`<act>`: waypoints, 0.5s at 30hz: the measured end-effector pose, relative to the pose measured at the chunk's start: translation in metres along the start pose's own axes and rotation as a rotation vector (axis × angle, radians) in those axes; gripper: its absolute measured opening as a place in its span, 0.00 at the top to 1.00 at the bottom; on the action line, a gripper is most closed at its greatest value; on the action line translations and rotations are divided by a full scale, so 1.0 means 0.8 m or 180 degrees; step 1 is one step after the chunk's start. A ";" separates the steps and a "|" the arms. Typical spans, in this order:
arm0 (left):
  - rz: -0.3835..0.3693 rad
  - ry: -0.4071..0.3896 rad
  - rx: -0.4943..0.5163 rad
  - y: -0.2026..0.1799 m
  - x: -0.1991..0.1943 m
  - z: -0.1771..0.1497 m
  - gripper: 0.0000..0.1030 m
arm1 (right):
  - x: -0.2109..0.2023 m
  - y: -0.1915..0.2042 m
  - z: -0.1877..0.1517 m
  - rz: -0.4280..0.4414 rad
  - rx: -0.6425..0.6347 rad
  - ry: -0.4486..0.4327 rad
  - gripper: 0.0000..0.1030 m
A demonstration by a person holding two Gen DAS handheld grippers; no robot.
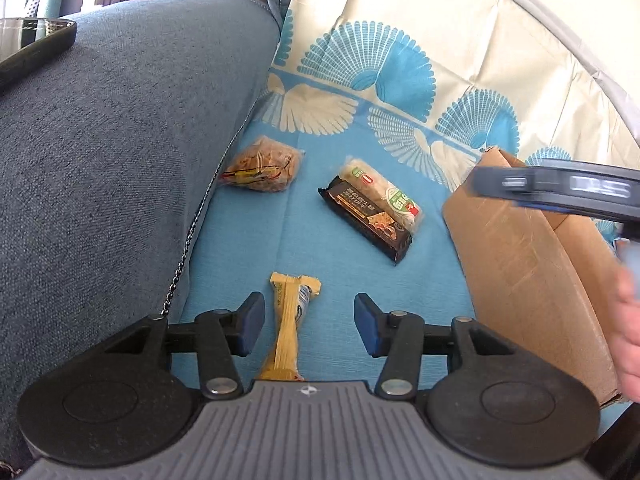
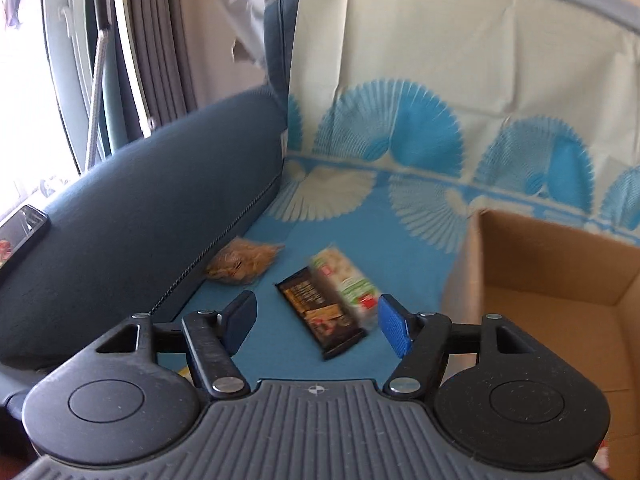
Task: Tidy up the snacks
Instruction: 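Grasp the dark biscuit pack with the right gripper while the left holds the yellow bar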
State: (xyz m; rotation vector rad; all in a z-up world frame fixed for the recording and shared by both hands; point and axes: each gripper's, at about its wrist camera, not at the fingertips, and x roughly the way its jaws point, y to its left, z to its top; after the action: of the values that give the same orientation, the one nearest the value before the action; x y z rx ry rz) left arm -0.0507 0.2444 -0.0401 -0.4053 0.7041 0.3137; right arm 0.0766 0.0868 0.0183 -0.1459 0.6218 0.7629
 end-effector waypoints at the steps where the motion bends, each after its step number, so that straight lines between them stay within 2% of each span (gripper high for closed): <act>1: -0.0012 -0.0008 -0.0021 0.002 -0.002 -0.001 0.47 | 0.017 0.004 0.003 0.0001 0.0002 0.0080 0.33; 7: -0.0028 -0.0066 0.0008 0.002 -0.003 -0.003 0.47 | 0.110 0.016 0.009 -0.0044 -0.0152 0.0576 0.31; 15: -0.0059 -0.0094 0.0043 0.004 -0.004 -0.007 0.46 | 0.200 0.003 -0.002 -0.0173 -0.0170 0.0975 0.28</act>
State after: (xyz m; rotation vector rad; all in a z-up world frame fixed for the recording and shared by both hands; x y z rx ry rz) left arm -0.0578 0.2443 -0.0425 -0.3936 0.6727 0.2967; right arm 0.1628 0.1841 -0.0751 -0.3318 0.8845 0.7103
